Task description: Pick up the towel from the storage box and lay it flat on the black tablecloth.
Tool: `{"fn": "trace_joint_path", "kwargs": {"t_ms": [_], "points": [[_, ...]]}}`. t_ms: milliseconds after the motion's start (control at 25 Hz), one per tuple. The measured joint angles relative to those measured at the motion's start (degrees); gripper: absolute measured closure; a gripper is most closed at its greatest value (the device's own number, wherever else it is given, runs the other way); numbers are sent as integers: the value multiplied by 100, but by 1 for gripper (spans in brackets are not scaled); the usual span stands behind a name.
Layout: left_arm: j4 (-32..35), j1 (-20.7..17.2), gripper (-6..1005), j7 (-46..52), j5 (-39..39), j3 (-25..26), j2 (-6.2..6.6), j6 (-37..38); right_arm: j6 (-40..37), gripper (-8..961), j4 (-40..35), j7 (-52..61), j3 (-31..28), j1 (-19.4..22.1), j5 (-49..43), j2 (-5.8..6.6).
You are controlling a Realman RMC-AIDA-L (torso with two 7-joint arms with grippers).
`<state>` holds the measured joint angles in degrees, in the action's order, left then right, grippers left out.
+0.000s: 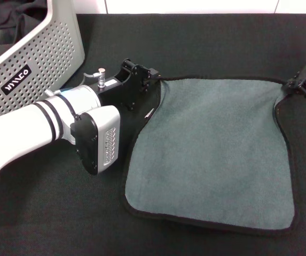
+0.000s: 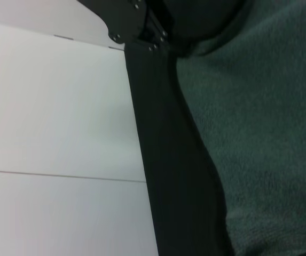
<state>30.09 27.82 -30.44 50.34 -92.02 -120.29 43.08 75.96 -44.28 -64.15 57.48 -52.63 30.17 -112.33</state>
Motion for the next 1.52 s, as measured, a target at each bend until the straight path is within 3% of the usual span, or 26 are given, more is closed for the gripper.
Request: {"fn": "trace_joint_path", "kwargs": {"t_ms": [160,360,760,960,1200,1520], "points": [[5,3,862,52,-4,0,-4,46,19,923,-24,127,30,-99,-284,-26],[5,-1,859,60,-8,-31,-19,51,-55,920,-26,211,36,-144,-762,-171],[6,-3,853,26,-348,-74,-35,162,-510,890,-180,396,38,-80,-1221,-313],[-3,-6,850,2,-744,-87,-35,226,-682,732,-279,395,44,-41,-1232,-324],[-42,-20,847,0,-1037,-39,-18,206,-659,397,-827,404,57,164,-1172,-361],[62,-344,518,19,-1254,54,-8,243,-401,110,-1916,422,200,820,-419,-368]]}}
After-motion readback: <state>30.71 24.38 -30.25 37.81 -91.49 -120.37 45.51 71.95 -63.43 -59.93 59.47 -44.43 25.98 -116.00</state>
